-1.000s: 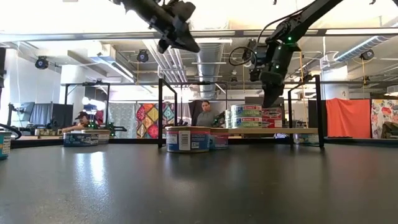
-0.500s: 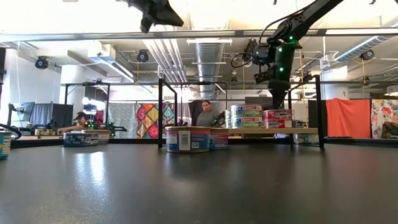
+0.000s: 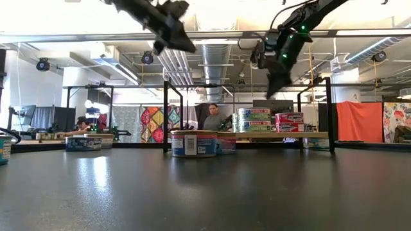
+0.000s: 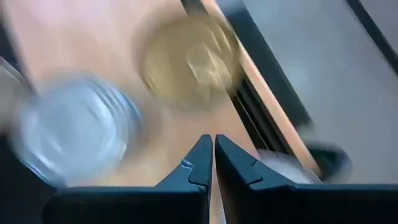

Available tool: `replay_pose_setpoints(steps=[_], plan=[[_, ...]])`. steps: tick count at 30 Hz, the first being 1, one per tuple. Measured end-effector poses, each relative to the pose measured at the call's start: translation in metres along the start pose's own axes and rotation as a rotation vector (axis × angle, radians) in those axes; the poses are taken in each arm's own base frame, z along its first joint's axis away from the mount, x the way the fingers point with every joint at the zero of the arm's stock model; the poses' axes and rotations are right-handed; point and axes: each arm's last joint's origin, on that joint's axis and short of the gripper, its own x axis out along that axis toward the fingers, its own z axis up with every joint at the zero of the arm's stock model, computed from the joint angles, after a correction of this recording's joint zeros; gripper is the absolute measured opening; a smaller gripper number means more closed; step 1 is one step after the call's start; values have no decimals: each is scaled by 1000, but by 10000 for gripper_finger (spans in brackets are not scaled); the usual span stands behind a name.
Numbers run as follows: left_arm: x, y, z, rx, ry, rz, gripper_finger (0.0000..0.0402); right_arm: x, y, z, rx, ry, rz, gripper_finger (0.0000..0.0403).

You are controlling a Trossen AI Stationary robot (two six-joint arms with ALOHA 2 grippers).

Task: Stack canned seafood by type on shelf
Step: Adjust the tuna cans on the shelf

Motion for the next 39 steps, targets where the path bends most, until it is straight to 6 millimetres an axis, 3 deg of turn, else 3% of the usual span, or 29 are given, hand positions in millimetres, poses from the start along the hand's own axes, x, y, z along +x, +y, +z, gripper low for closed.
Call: replay_pose_setpoints(steps=[7, 13, 27, 34, 39], plan=[[54, 16, 10, -12, 52, 49, 0, 38, 5, 20, 63, -131, 20, 12], [80, 38, -2, -23, 151, 111, 0, 61, 5, 15, 99, -35, 4, 12], [78, 44, -21, -11, 311, 225, 0, 58, 6, 6, 70, 68, -54, 12], [78, 44, -23, -19, 302, 226, 0, 53, 16, 26, 144, -87, -48, 12], [79, 45, -27, -21, 313, 226, 0, 71, 22, 29, 182, -94, -49, 12]])
